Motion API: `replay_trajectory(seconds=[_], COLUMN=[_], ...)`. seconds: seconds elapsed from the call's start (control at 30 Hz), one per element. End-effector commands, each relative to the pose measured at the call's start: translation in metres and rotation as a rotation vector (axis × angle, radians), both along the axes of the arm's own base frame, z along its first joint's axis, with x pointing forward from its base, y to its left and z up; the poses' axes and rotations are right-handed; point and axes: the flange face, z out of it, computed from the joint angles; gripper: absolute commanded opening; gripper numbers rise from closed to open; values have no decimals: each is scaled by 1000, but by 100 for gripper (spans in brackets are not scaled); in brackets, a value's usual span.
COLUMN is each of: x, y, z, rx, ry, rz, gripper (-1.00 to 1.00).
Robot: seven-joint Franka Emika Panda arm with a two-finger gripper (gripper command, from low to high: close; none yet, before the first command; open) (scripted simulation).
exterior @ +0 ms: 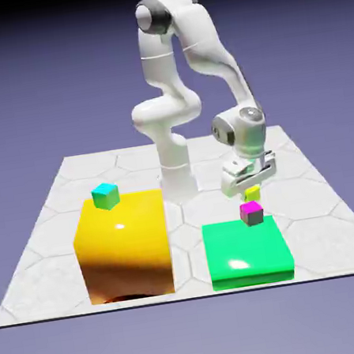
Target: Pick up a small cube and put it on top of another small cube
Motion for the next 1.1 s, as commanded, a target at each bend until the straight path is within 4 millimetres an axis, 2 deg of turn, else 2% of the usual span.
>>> replay_trajectory(seconds=[0.0,0.83,0.97,1.03,1.07], x=[3,65,77,77,79], y=[1,15,-11,-12,-13], z=[3,83,105,105,92], rx=[4,37,0,-2,-5], ry=[0,33,-46,-50,-50], rz=[47,1197,1325,1324,1323], gripper=[-100,-100,-100,-100,-100])
